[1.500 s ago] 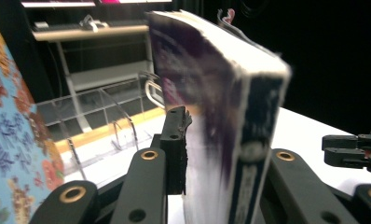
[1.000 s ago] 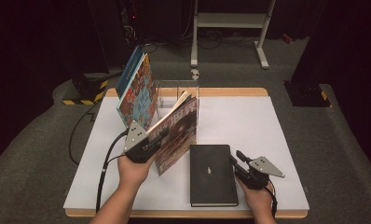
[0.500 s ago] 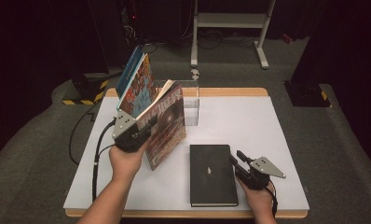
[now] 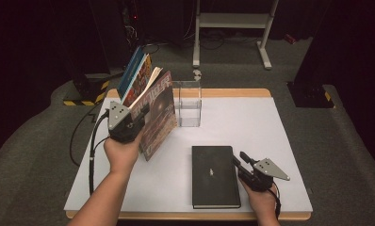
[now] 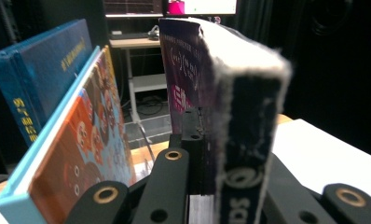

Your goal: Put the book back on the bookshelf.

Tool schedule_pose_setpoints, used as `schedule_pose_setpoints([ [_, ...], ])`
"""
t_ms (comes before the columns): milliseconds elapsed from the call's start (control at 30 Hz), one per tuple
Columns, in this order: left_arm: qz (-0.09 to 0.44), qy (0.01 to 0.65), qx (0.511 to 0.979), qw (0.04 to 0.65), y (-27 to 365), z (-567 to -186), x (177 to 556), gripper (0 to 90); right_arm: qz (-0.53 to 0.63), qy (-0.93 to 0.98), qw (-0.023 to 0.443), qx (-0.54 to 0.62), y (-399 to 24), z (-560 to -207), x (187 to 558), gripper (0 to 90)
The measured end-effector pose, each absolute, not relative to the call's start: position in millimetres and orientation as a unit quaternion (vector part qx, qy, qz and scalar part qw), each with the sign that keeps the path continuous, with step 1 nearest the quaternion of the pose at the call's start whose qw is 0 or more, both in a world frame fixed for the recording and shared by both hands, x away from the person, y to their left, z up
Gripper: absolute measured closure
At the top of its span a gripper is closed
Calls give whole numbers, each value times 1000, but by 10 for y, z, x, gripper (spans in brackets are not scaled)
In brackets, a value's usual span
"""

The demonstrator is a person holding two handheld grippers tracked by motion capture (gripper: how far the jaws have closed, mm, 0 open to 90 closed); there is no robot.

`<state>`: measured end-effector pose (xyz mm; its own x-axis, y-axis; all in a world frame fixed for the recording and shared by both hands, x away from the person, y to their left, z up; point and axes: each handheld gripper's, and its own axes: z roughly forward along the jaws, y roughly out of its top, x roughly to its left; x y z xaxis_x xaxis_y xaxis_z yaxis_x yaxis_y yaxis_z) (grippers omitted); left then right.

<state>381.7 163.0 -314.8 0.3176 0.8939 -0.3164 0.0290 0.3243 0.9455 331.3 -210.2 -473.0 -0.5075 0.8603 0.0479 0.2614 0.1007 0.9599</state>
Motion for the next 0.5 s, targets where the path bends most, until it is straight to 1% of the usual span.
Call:
schedule_pose_setpoints([
  [167, 342, 482, 479, 649, 1585, -3153, 3916, 838, 534, 685, 282, 408, -2113, -4731, 3309, 616],
  [333, 355, 486, 467, 648, 1530, -3151, 4030, 838, 535, 685, 281, 407, -2113, -4735, 3307, 597],
  [500, 361, 487, 470, 642, 1468, -3174, 4134, 838, 534, 686, 281, 407, -2110, -4736, 3307, 597],
])
